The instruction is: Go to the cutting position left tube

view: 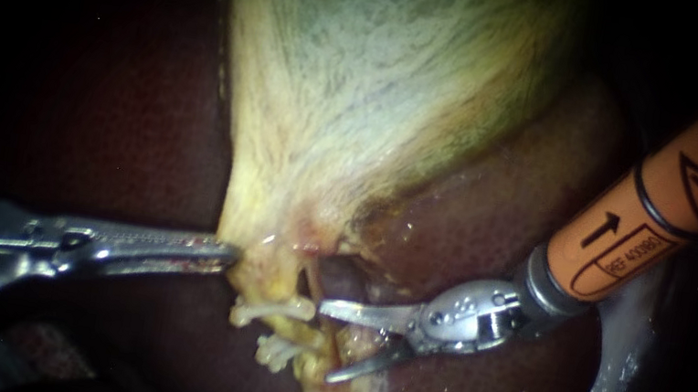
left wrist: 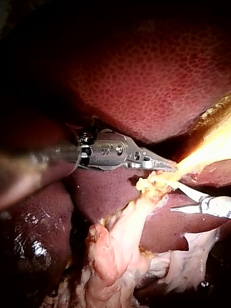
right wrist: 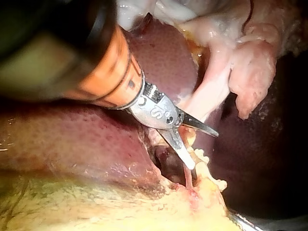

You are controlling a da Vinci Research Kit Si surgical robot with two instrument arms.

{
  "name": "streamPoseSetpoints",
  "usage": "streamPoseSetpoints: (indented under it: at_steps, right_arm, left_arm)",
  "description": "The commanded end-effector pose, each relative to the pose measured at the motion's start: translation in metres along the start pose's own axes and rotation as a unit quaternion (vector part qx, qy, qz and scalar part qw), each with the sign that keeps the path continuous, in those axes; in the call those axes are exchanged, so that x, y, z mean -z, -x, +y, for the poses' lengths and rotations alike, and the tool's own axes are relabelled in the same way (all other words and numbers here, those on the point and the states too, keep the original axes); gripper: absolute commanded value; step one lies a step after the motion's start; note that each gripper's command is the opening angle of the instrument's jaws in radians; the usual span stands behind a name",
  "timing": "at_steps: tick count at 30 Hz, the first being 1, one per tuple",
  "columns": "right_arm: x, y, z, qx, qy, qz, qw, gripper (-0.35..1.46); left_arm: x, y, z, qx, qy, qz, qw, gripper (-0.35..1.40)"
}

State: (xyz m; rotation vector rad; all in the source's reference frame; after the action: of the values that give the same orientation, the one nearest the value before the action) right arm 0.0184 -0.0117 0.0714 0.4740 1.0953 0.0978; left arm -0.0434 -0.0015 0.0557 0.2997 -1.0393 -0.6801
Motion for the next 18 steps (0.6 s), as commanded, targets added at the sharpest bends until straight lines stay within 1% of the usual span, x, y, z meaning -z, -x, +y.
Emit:
streamPoseSetpoints:
  at_steps: [1, 4, 12, 15, 18]
  right_arm:
    - [-0.0002, 0.0000, 0.0001, 0.001, 0.000, 0.000, 1.0000, 1.43]
    - [-0.0007, 0.0003, 0.0003, 0.000, -0.002, 0.002, 1.0000, 1.43]
    - [-0.0025, 0.0016, 0.0012, -0.002, -0.005, -0.006, 1.0000, 1.43]
    - [-0.0039, 0.0018, 0.0012, -0.002, -0.011, -0.008, 0.9999, 1.43]
    - [-0.0055, 0.0018, 0.0009, -0.003, -0.021, -0.009, 0.9997, 1.43]
  left_arm:
    - [0.0000, 0.0000, 0.0000, 0.000, 0.000, 0.000, 1.0000, -0.16]
    - [0.0000, 0.0000, -0.0001, 0.000, 0.000, 0.000, 1.0000, -0.16]
    - [0.0002, 0.0004, -0.0008, 0.001, 0.002, 0.000, 1.0000, -0.16]
    - [0.0001, 0.0005, -0.0009, 0.001, 0.003, -0.002, 1.0000, -0.16]
    - [0.0000, 0.0005, -0.0009, 0.001, 0.003, -0.002, 1.0000, -0.16]
